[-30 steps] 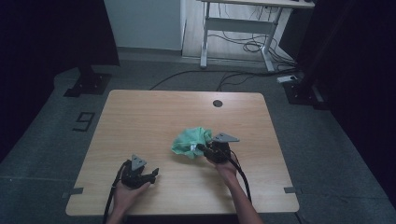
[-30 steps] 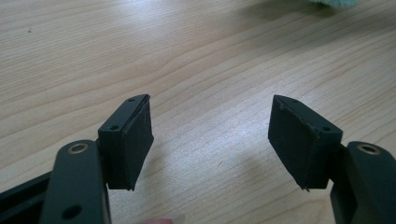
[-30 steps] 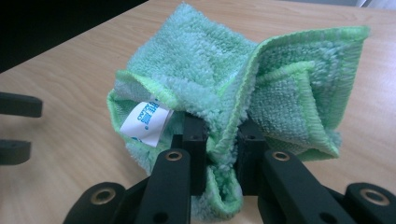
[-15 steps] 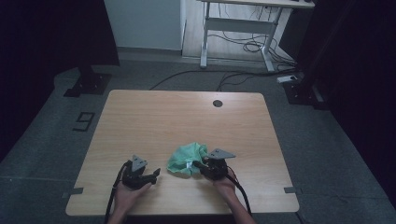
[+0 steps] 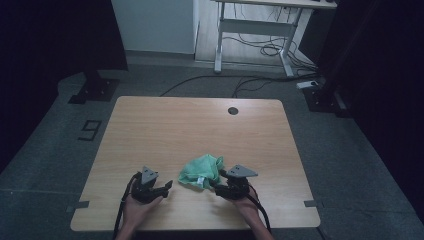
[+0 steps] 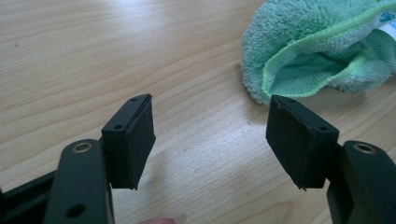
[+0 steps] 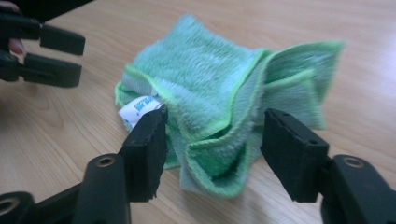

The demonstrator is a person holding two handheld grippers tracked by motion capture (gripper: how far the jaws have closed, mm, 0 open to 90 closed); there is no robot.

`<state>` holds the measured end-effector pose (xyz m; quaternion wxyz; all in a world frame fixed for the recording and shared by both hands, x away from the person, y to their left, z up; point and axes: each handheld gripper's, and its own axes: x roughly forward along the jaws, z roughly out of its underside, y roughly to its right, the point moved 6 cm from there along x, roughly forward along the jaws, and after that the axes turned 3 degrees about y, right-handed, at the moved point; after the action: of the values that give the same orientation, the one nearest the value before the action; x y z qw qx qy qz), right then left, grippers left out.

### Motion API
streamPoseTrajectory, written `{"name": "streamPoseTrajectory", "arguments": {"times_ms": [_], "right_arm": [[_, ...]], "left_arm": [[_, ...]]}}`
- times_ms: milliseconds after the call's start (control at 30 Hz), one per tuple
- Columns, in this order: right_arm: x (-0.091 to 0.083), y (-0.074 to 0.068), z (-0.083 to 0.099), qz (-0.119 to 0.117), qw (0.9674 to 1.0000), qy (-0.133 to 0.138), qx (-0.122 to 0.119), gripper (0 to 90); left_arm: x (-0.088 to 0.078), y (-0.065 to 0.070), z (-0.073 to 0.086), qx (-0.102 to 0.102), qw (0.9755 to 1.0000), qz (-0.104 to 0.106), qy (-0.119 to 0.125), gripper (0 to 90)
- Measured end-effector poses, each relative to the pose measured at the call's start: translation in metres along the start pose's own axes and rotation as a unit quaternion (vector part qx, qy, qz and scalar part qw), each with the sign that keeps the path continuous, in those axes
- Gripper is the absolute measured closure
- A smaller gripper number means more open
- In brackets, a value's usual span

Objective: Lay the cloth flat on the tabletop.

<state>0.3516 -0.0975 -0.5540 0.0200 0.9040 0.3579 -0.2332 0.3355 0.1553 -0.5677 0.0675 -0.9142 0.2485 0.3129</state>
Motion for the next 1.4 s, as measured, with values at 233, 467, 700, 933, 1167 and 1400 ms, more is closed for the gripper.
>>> {"name": "streamPoseTrajectory", "arguments": {"times_ms": [233,467,700,933,1167,1400], "right_arm": [[-0.006,0.013,-0.010,0.007,0.9998,0.016,0.005,44.5],[0.011,0.017,-0.017,0.006,1.0000,0.002,-0.001,50.6],[0.015,0.023,-0.021,0.009,0.9999,0.004,0.008,55.6],[0.013,0.029,-0.021,0.004,0.9996,0.009,0.028,61.5],[0.022,0.029,-0.011,0.009,0.9997,-0.015,0.018,69.7],[0.016,0.033,-0.010,0.029,0.9995,-0.010,0.003,85.0]], "left_arm": [[-0.004,0.007,-0.008,0.008,0.9999,0.008,0.013,33.9],[-0.001,0.021,-0.019,0.018,0.9994,0.025,0.019,36.1],[0.007,0.048,-0.036,0.048,0.9967,0.063,0.018,38.1],[0.024,0.069,-0.046,0.074,0.9951,0.065,0.008,40.9],[0.049,0.075,-0.042,0.088,0.9946,0.053,-0.019,62.7],[0.049,0.072,-0.037,0.083,0.9939,0.072,-0.009,82.1]]}}
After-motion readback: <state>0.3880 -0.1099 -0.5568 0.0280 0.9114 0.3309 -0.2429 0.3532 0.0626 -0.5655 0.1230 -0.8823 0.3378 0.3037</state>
